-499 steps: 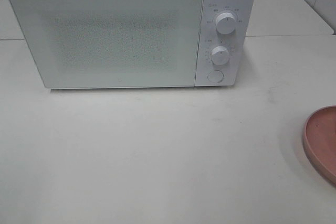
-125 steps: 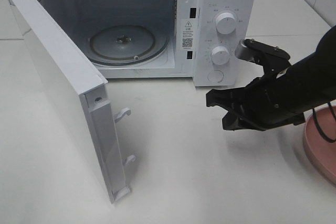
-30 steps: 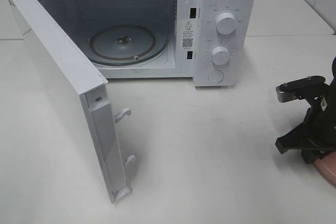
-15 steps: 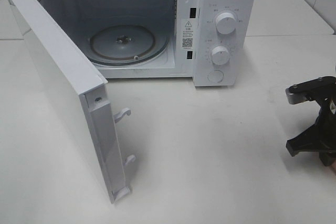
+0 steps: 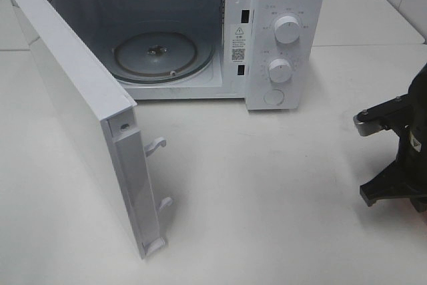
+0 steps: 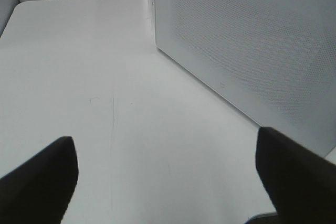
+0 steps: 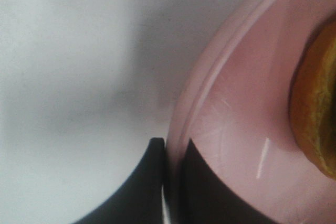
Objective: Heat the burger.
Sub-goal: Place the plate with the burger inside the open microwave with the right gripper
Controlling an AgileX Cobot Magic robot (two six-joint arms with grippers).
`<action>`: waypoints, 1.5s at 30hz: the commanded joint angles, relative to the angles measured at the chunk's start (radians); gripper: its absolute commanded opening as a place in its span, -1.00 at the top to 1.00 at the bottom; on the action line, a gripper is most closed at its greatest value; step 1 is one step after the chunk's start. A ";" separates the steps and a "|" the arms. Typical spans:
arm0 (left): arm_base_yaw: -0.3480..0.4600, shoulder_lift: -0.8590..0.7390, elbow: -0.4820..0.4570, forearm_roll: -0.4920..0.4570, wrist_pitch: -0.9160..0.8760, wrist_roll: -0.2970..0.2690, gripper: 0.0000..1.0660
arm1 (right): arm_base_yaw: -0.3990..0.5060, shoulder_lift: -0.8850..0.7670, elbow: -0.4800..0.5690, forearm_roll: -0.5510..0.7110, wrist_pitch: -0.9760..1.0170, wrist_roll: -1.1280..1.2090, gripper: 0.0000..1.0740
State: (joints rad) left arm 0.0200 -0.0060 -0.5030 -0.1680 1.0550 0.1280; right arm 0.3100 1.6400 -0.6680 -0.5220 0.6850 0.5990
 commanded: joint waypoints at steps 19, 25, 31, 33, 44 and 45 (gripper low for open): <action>0.001 -0.020 0.003 -0.006 -0.015 -0.001 -0.57 | 0.234 -0.219 0.081 -0.129 0.202 0.059 1.00; 0.001 -0.020 0.003 -0.006 -0.015 -0.001 -0.57 | 0.335 -0.293 0.112 -0.130 0.249 0.058 1.00; 0.001 -0.020 0.003 -0.006 -0.015 -0.001 -0.57 | 0.411 -0.326 0.119 -0.133 0.293 0.055 1.00; 0.001 -0.020 0.003 -0.006 -0.015 -0.001 -0.57 | 0.458 -0.336 0.119 -0.134 0.302 0.035 1.00; 0.001 -0.020 0.003 -0.006 -0.015 -0.001 -0.57 | 0.587 -0.336 0.119 -0.136 0.295 -0.056 1.00; 0.001 -0.020 0.003 -0.006 -0.015 -0.001 -0.57 | 0.603 -0.336 0.119 -0.150 0.287 -0.083 1.00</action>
State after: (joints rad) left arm 0.0200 -0.0060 -0.5030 -0.1680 1.0540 0.1280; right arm 0.9020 1.3140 -0.5520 -0.6020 0.9510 0.5460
